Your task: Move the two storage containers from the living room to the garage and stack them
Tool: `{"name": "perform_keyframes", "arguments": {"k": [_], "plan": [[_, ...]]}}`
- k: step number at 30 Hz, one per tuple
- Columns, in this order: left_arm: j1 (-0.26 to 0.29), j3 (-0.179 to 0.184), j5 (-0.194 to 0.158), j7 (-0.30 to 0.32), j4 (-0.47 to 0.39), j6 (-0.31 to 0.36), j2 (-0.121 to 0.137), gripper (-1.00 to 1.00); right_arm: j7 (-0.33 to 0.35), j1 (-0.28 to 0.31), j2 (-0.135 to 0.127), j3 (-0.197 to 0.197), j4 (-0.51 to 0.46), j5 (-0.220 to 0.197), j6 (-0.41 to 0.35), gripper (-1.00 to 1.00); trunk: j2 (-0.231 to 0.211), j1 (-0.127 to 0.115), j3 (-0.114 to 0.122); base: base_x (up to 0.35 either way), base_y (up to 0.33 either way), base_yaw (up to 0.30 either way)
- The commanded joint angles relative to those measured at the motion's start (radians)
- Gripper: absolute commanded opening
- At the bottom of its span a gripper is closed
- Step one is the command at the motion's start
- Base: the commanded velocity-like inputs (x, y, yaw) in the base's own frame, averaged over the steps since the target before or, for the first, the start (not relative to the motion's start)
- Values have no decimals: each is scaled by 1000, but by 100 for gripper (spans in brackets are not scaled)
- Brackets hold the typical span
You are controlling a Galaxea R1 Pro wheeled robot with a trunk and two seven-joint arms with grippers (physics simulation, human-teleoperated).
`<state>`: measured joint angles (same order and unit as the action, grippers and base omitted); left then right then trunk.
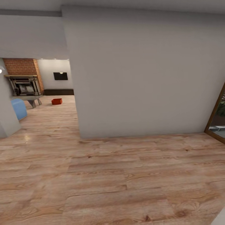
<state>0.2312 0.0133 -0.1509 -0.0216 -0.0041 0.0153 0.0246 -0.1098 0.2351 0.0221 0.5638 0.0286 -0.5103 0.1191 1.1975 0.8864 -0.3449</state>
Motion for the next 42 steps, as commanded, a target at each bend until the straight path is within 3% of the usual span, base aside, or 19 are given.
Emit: {"name": "perform_keyframes", "arguments": {"k": [1, 42], "plan": [[0, 2, -9, -1, 0, 2, 0, 100, -1, 1, 1, 8, 3, -9, 5, 100, 1, 1, -1, 322, 0, 0], [0, 2, -8, -3, 0, 2, 0, 100, -2, 1, 1, 8, 2, -8, 8, 100, 1, 1, -1, 322, 0, 12]]}}
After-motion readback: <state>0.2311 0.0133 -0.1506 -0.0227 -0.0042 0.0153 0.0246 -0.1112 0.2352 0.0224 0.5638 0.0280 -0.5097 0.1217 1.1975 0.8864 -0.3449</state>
